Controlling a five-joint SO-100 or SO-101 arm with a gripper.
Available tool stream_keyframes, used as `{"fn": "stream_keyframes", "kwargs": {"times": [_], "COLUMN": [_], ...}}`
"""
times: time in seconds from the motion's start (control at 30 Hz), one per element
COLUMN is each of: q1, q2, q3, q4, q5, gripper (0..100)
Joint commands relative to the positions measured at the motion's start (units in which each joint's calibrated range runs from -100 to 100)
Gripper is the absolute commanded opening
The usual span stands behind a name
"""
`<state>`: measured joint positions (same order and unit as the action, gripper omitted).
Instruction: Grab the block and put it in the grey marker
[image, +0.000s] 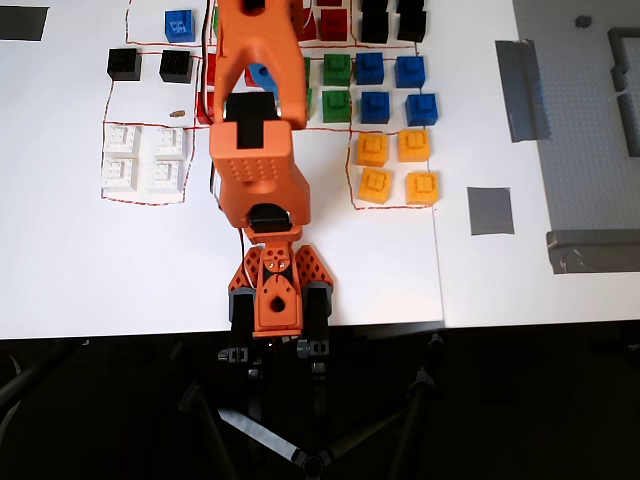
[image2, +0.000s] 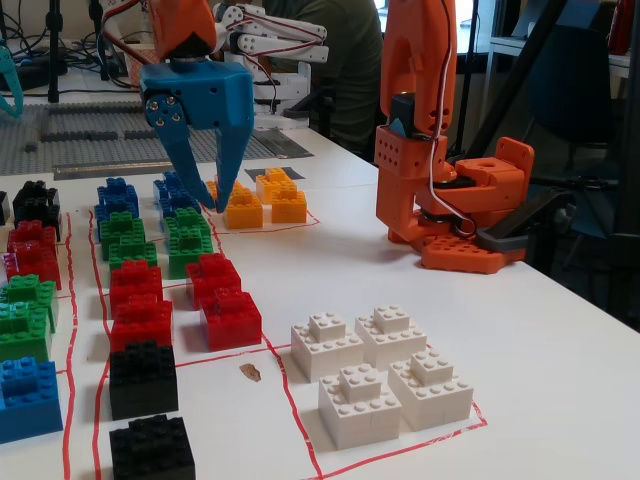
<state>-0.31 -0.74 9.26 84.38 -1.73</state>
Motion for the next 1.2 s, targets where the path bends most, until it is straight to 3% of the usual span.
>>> {"fn": "stream_keyframes", "kwargs": {"times": [0.0,0.97,1.17], "q1": [1.39,32.67,39.33], "q2": [-4.18,2.47,4.97], "q3": [-3.41,-31.01,-34.46], "q4": [1.75,15.13,15.21], "q5": [1.76,15.82,19.54], "gripper": [0,0,6]}}
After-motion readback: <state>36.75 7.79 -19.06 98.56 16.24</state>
